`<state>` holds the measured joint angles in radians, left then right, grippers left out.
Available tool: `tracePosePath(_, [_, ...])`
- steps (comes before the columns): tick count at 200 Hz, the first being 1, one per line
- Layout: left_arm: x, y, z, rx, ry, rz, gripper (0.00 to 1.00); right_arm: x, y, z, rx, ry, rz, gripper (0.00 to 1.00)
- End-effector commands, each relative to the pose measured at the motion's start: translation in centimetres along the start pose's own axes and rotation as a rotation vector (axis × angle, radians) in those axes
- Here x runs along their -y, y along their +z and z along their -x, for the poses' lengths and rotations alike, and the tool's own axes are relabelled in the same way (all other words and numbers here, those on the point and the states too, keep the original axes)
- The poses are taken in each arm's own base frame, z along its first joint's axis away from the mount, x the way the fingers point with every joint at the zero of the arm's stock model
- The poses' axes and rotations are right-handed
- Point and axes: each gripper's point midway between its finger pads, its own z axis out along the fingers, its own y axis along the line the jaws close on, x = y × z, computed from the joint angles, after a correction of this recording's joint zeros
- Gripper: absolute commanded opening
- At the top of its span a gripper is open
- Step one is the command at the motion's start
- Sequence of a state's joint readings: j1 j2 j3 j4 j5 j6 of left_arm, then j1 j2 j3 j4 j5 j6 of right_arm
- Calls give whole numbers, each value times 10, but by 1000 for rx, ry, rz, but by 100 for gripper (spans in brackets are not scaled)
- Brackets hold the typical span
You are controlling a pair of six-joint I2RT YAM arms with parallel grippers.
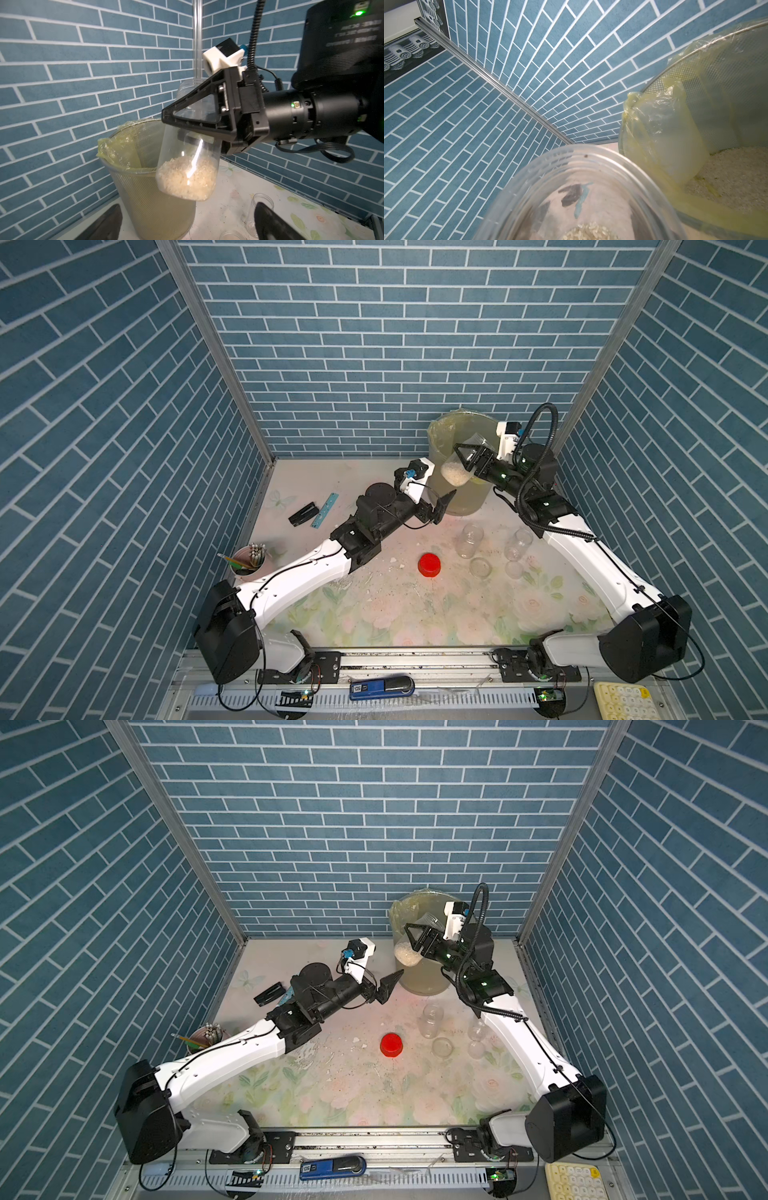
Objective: Empty moldy rice from jars
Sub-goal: Pour the moldy rice from the jar into the trash bin.
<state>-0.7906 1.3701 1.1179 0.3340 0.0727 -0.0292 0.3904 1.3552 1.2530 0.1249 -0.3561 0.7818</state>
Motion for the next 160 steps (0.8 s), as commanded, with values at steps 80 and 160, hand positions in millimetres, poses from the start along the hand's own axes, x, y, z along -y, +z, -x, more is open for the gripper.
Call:
tracePosePath(80, [-54,-21,-43,-123,-562,144,100,-9,14,53,92,151,24,39])
tracePosePath(160, [-83,34,-30,-54,-735,124,99,-1,46,75,96,303,77,36])
